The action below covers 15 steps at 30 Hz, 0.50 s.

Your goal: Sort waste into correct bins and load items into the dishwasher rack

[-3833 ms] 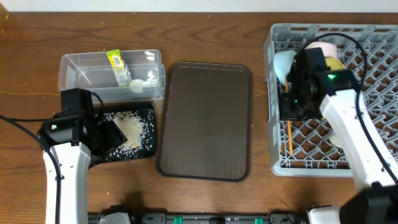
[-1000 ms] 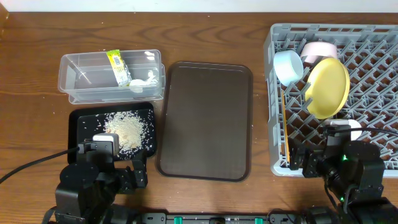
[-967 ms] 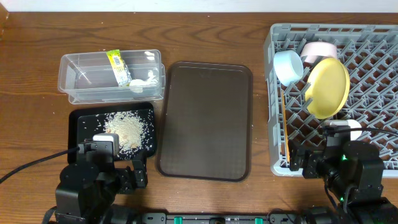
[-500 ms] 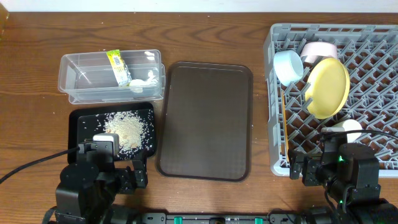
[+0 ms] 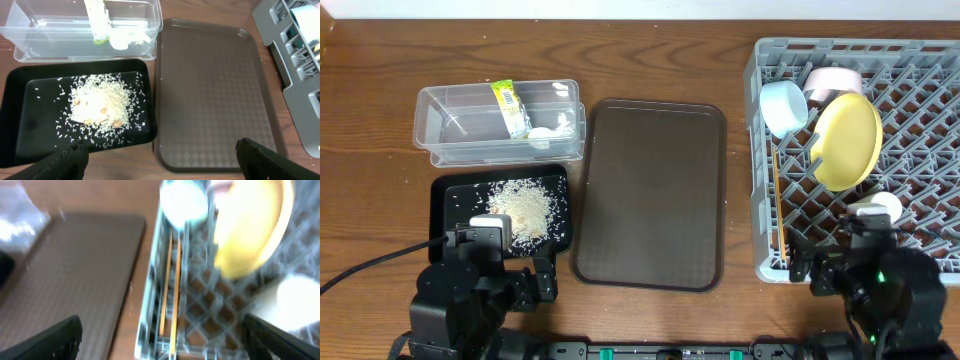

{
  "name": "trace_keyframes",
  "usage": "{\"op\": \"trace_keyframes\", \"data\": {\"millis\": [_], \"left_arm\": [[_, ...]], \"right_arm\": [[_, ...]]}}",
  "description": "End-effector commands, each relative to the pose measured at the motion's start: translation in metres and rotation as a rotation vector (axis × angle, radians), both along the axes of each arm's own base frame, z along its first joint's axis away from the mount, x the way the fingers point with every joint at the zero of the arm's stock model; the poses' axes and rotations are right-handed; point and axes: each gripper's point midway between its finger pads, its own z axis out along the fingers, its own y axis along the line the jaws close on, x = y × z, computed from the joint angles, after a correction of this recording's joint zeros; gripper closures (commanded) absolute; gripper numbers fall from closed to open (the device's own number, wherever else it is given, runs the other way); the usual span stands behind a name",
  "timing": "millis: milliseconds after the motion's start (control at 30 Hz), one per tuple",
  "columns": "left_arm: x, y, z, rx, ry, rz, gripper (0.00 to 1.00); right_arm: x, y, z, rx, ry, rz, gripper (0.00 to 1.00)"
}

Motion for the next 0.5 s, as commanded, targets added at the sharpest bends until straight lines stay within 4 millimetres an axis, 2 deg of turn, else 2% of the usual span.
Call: {"op": "trace_keyframes", "data": {"millis": [0, 233, 467], "left_arm": [[0.001, 0.003, 0.000, 0.014, -0.008, 0.008, 0.03], [0.001, 0.003, 0.000, 0.014, -0.008, 0.008, 0.03], [0.001, 0.003, 0.000, 0.014, -0.008, 0.008, 0.03]], "right_arm": [[0.002, -0.008, -0.007, -0.050, -0.082, -0.012, 0.01], [0.019, -0.009, -0.020, -0.029, -0.302, -0.029, 0.01], [0.035, -0.009, -0.020, -0.009, -0.514, -0.042, 0.01]]}}
